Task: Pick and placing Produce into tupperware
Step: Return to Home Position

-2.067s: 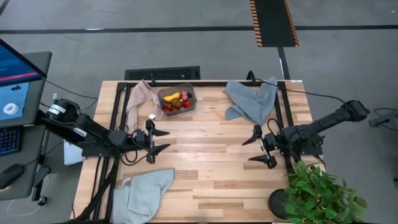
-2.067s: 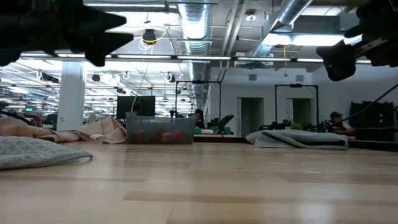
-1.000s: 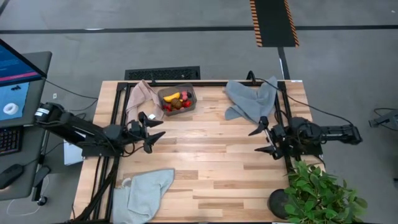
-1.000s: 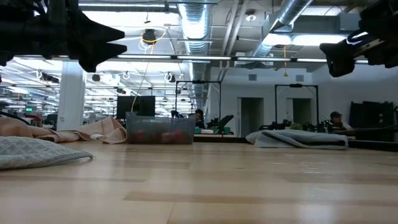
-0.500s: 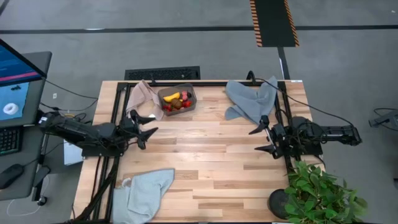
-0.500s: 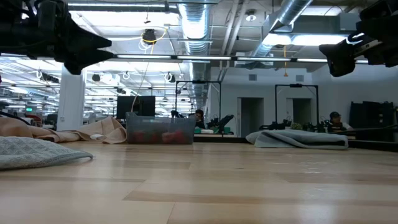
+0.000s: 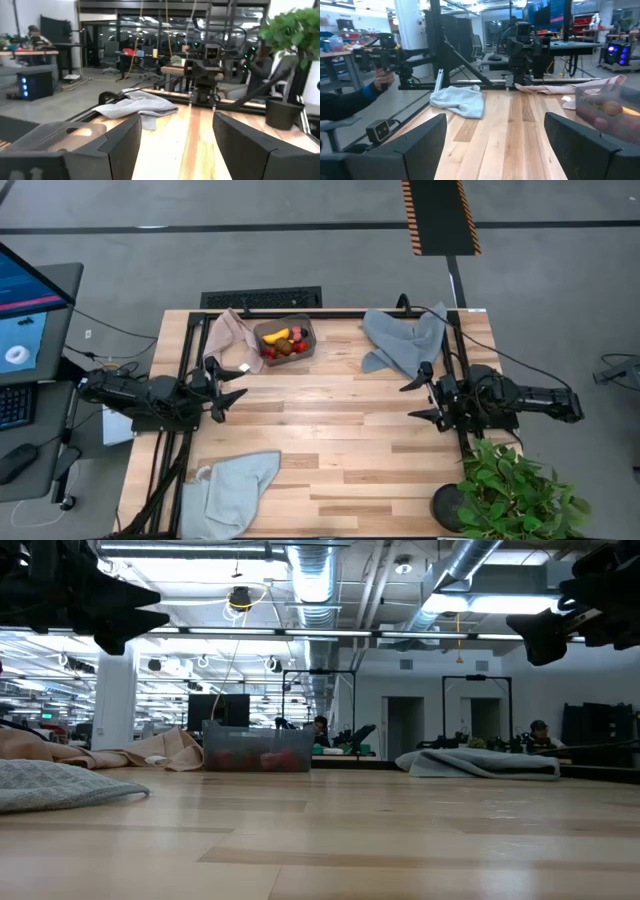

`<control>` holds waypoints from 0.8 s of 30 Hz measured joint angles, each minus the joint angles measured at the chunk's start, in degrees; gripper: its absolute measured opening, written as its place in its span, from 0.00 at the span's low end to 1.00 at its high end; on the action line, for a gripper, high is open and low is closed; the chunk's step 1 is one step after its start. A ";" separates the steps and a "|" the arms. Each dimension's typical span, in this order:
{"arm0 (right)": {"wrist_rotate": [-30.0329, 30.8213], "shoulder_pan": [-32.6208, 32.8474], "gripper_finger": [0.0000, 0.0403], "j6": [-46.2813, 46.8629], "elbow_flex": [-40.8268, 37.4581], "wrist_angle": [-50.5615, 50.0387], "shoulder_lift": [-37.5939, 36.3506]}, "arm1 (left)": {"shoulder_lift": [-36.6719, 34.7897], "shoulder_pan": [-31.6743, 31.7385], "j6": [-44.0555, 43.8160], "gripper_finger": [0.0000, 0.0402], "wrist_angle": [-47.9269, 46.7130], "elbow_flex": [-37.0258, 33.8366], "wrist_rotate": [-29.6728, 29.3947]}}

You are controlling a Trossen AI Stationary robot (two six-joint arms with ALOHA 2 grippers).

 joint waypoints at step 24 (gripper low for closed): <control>-19.70 -24.78 0.88 -1.70 0.03 0.75 5.92 | 0.28 9.25 -0.54 0.59 -2.33 0.00 3.78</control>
